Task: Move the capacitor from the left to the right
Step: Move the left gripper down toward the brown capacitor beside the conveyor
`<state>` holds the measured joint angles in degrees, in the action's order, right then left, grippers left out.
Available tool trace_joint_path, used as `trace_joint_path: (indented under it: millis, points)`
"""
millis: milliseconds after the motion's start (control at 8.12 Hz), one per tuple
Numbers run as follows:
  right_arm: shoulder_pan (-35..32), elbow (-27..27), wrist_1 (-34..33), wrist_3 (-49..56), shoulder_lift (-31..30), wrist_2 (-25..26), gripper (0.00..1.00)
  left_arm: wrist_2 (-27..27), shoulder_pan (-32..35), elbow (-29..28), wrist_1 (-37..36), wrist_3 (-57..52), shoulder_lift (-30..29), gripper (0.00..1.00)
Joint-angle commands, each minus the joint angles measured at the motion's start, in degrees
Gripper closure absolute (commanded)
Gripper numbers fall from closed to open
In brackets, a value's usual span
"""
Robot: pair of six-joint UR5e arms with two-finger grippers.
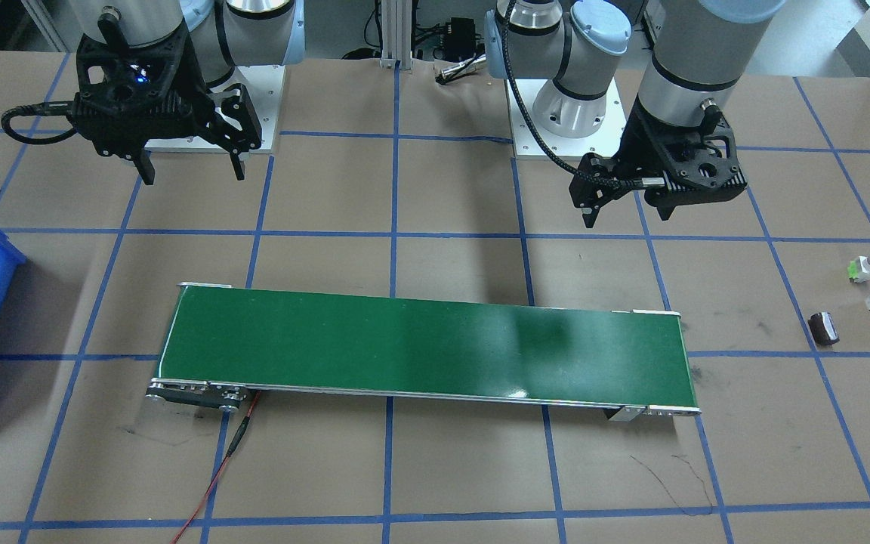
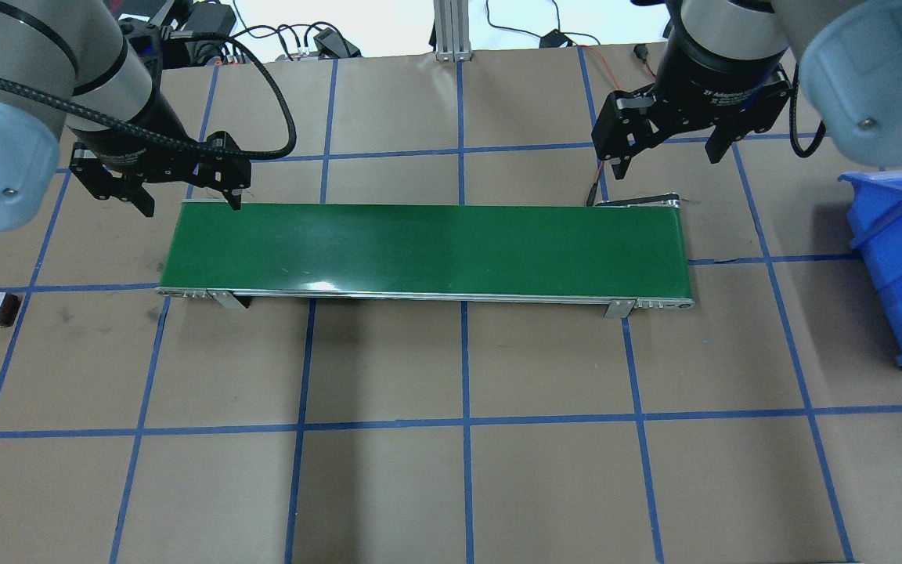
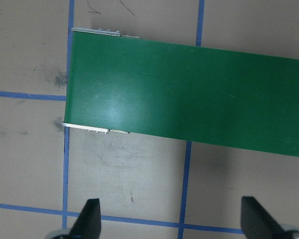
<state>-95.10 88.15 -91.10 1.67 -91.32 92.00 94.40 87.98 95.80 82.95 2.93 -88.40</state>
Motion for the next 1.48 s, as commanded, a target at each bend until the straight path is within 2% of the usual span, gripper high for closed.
trace_joint_path:
  millis: [0,246,493,616,739,1109,1355]
  points:
    - [0.0,0.0,0.0,0.0,-0.1,0.0,0.00,-0.2,-0.1,-0.2,-0.1,-4.5,0.1,0.00]
    - [0.0,0.0,0.0,0.0,-0.1,0.0,0.00,0.0,-3.3,-0.4,-2.4,-18.1,-0.2,0.00]
    - [0.0,0.0,0.0,0.0,-0.1,0.0,0.00,-0.3,-12.8,-0.4,-4.1,-19.7,-1.1,0.00]
    - [0.0,0.0,0.1,0.1,-0.1,0.0,0.00,-0.3,-16.3,-0.3,-6.6,-20.8,-2.4,0.00]
    - [0.0,0.0,0.0,0.1,-0.1,0.0,0.00,-0.3,-18.7,-0.4,-7.2,-28.5,-3.6,0.00]
    - [0.0,0.0,0.0,0.1,-0.1,0.0,0.00,-0.5,-33.2,-0.2,-9.8,-38.1,-10.9,0.00]
    - [0.0,0.0,0.1,0.1,-0.1,0.0,0.00,-0.4,-37.7,0.3,-20.7,-45.3,-16.9,0.00]
